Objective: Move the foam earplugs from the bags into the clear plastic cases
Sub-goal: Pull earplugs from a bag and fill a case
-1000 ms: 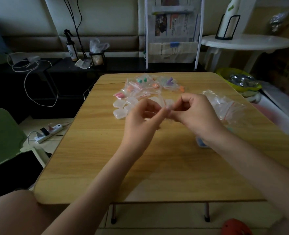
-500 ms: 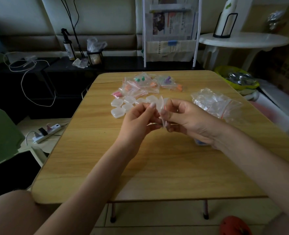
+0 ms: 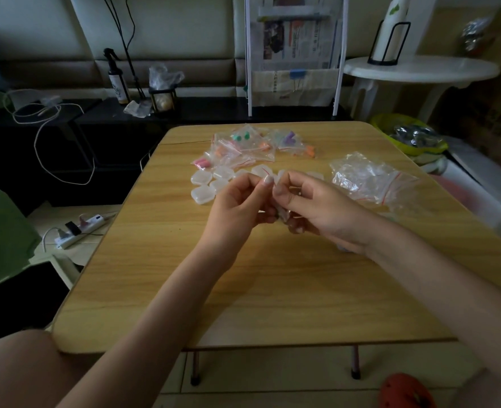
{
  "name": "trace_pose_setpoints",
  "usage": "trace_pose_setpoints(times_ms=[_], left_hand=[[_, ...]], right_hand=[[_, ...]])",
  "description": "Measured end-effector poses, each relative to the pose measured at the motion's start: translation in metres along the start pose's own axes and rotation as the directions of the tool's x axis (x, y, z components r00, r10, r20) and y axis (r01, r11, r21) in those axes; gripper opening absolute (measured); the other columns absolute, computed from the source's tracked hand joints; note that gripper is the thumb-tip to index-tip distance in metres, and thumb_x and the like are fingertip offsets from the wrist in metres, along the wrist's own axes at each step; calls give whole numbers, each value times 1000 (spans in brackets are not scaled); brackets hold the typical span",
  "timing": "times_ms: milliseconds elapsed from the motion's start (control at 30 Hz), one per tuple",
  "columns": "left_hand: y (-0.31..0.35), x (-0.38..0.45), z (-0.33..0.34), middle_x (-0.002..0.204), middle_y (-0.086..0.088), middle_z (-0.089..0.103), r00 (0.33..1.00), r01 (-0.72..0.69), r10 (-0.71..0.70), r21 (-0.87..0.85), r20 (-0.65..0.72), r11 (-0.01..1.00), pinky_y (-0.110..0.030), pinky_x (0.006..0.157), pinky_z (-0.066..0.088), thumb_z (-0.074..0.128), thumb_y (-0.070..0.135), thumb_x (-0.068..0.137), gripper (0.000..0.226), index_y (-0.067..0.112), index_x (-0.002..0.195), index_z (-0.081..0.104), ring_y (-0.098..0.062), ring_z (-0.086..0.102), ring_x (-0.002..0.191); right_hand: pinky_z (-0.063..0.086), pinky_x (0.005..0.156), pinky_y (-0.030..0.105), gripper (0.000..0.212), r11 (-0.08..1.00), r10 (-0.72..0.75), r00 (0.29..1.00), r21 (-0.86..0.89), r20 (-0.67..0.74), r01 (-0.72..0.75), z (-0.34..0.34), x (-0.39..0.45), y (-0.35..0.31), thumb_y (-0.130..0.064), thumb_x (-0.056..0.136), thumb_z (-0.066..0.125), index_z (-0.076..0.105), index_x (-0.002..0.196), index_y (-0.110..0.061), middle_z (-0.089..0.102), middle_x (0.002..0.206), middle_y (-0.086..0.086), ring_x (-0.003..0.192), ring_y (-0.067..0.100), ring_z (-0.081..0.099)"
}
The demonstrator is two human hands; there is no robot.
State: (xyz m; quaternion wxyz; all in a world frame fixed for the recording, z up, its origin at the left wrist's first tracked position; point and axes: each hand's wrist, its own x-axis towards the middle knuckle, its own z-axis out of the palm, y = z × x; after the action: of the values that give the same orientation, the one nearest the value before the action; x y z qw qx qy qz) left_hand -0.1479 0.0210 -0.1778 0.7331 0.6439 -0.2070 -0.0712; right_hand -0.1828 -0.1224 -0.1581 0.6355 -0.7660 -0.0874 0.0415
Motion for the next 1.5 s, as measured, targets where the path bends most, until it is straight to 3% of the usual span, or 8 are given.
trace_pose_setpoints(times_ms=[233,367,633,933,1133,1300,1400,1500], left_hand=[[-1,-4,8,66,-10,52,983,-157,180,337,-38,928,-31,48,42,38,23,101,32,-3,87,50,-18,48,57],[1,-10,17,61,-8,56,955,-226,290,499,-54,836,-35,48,43,37,21,102,34,-1,79,51,-18,51,51],[1,-16,21,56,7,36,927,-275,373,755,43,595,-31,51,26,40,15,99,24,14,75,37,-17,35,50],[4,-12,8,59,4,43,943,-195,333,784,-17,589,-30,50,28,40,31,100,33,18,69,39,-15,41,53],[-1,-13,9,58,4,47,898,-257,439,781,-24,569,-33,47,31,42,31,99,32,9,77,48,-17,43,50],[-1,-17,15,58,1,49,859,-387,496,796,128,466,-36,42,38,37,40,94,34,12,75,45,-21,46,49],[10,-14,11,63,0,57,904,-249,422,725,-63,643,-40,49,47,39,37,99,27,16,84,46,-19,56,55],[20,0,-11,90,0,63,946,20,170,573,-276,819,-30,55,56,45,34,98,17,18,100,50,-12,62,71]], right_hand=[[40,54,19,31,978,-156,976,-165,-153,130,19,-4,-1,-16,103,35,50,111,9,35,78,-10,63,10,53],[31,52,19,30,919,-355,903,-266,-240,290,25,-1,9,-13,102,38,41,72,-16,38,58,-12,52,3,36],[25,45,17,42,766,-523,738,-615,-426,187,21,6,12,-11,97,46,28,63,-29,34,50,-9,46,3,36],[43,50,29,12,416,-641,764,-869,-70,269,3,-1,10,-11,87,61,50,90,-11,47,90,-5,74,6,41],[38,85,17,33,613,-425,903,-753,-62,237,-2,10,16,10,83,46,70,84,-12,54,126,3,99,7,51],[39,73,8,38,806,-196,981,-568,6,165,11,10,18,11,87,37,52,89,-24,54,94,-4,83,-1,51],[38,94,15,42,815,-193,980,-564,-51,131,5,8,13,3,96,36,55,126,-19,54,124,-2,110,4,50],[49,69,34,55,890,-168,979,-444,-112,102,-3,4,7,-1,98,34,43,137,-39,45,141,-8,83,22,60]])
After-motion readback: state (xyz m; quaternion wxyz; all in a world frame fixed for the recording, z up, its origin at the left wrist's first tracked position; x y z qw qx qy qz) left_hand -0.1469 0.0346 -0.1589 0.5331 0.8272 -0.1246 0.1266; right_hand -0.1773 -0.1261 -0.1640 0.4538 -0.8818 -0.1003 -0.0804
